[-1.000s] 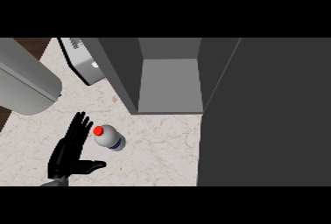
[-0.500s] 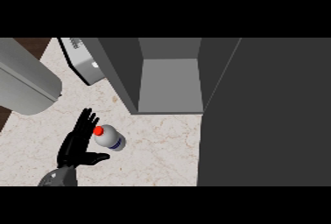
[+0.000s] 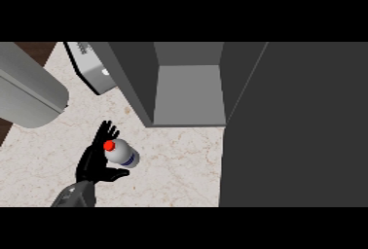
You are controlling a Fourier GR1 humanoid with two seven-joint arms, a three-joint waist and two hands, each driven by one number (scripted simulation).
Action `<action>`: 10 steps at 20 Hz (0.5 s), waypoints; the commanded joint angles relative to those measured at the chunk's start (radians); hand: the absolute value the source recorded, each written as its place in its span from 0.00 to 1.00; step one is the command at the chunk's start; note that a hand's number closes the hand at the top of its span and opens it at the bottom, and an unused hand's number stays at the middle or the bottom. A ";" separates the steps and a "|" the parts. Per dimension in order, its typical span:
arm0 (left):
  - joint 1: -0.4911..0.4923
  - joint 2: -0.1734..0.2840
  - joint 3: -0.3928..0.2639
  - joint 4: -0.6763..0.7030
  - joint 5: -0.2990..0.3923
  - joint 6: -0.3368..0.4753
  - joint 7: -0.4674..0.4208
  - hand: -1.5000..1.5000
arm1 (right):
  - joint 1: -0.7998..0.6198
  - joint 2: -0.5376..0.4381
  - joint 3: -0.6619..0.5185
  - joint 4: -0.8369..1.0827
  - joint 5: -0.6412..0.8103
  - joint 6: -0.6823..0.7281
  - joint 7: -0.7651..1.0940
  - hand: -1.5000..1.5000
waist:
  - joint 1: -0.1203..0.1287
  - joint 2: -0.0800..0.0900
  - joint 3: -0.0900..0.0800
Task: Pick up the bottled water, place it into the cabinet and close the cabinet
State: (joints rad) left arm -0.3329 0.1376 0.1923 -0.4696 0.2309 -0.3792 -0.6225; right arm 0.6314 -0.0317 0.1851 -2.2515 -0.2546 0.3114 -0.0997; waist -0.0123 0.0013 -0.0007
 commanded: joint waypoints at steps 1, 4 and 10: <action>-0.070 -0.002 0.025 0.096 0.019 -0.041 -0.006 0.00 | 0.022 -0.010 0.001 0.063 0.031 0.043 -0.079 0.00 | -0.004 0.000 0.000; -0.084 -0.002 0.017 0.154 0.004 -0.107 -0.061 0.00 | -0.017 0.008 -0.002 0.045 0.020 -0.009 -0.025 0.00 | -0.004 0.002 -0.001; -0.084 -0.026 0.022 0.197 0.015 -0.170 -0.075 0.00 | -0.042 0.004 0.012 0.072 0.008 0.003 -0.020 0.00 | -0.005 0.003 -0.001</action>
State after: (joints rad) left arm -0.4058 0.1304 0.2116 -0.3346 0.2419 -0.4705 -0.6659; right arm 0.5974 -0.0252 0.1835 -2.1856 -0.2463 0.3103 -0.1284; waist -0.0131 -0.0008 0.0048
